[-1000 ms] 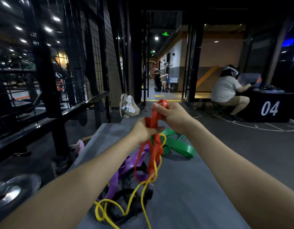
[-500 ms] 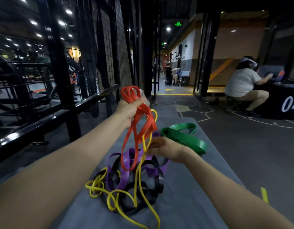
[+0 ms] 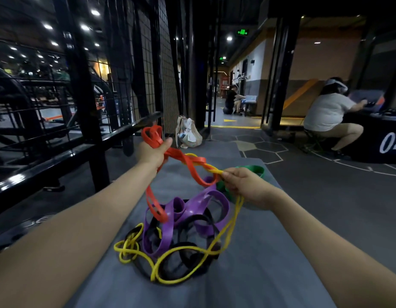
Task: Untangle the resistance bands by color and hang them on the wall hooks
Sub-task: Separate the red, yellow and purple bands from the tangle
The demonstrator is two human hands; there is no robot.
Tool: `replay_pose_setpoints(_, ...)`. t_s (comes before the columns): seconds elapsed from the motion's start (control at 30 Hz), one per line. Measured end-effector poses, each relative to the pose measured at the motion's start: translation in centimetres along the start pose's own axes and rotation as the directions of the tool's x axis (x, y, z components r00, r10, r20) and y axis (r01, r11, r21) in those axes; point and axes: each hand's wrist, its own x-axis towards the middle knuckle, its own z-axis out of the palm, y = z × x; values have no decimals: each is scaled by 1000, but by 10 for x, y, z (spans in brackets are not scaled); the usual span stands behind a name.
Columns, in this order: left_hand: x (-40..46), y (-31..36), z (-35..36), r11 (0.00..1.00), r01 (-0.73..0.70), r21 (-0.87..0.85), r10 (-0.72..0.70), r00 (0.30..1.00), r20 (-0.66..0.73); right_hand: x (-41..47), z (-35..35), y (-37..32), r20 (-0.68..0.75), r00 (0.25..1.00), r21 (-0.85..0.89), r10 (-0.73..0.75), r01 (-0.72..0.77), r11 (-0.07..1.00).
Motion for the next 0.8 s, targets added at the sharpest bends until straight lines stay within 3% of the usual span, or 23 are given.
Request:
replay_pose_setpoints(0.1,-4,-5,2,997,57,58,-61,996,66,3,-1,5,-79,996,-129,-41,31,991)
replay_pose_setpoints(0.17,-7,-11,3,990,140,33,-144,968,203,3,0,7,-119,991,-130,-55,40,991)
replay_pose_setpoints(0.23,-10,-16,4,975,220,26,-215,914,345,2,-2,8,-178,983,-9,-32,31,999)
replay_pose_setpoints(0.3,-10,-19,7,975,217,53,-220,897,384,1,-9,7,-249,968,146,-2,40,988)
replay_pose_setpoints(0.43,-7,3,32,999,27,27,-35,927,373,-9,-23,7,-273,962,165,22,24,986)
replay_pose_setpoints(0.53,-2,25,70,994,-86,-64,105,905,411,-22,-25,7,-264,964,136,35,1,991)
replay_pose_setpoints(0.63,-16,39,112,982,-180,-62,185,820,541,-35,-30,10,-265,963,92,48,-24,995)
replay_pose_setpoints(0.7,-33,37,131,968,-224,110,87,718,691,-43,-34,13,-256,964,82,73,-54,995)
replay_pose_setpoints(0.73,-43,34,134,894,-332,301,-8,660,752,-46,-35,15,-252,963,78,91,-73,994)
replay_pose_setpoints(0.8,-60,24,134,594,-560,577,-70,679,731,-50,-37,21,-257,959,64,117,-103,993)
